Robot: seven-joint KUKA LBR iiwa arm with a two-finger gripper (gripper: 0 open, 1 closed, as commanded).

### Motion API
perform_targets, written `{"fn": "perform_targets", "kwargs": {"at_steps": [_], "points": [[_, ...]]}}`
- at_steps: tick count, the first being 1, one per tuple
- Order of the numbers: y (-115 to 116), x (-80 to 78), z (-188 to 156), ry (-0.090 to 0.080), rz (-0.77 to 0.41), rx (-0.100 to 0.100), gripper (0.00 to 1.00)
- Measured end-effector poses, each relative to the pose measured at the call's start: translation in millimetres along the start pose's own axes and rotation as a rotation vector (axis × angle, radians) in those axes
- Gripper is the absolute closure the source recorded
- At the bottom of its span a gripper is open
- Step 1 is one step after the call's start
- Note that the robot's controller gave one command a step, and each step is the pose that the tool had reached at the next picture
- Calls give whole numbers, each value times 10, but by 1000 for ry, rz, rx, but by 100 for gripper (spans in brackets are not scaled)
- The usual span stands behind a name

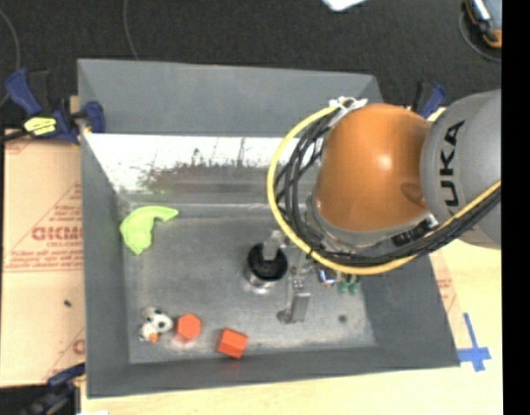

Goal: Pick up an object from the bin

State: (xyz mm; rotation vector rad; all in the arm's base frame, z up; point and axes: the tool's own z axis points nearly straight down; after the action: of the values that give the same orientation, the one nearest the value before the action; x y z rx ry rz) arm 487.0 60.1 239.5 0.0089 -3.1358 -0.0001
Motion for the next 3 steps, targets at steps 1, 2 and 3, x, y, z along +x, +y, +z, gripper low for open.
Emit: {"fn": "perform_targets", "kwargs": {"at_steps": [1,2,3], "points": [[-3,-15,-44,-9,3,-1,0],[-2,-173,370,-11,-123,0,0],[-53,-208,774,-8,-272,0,0]]}}
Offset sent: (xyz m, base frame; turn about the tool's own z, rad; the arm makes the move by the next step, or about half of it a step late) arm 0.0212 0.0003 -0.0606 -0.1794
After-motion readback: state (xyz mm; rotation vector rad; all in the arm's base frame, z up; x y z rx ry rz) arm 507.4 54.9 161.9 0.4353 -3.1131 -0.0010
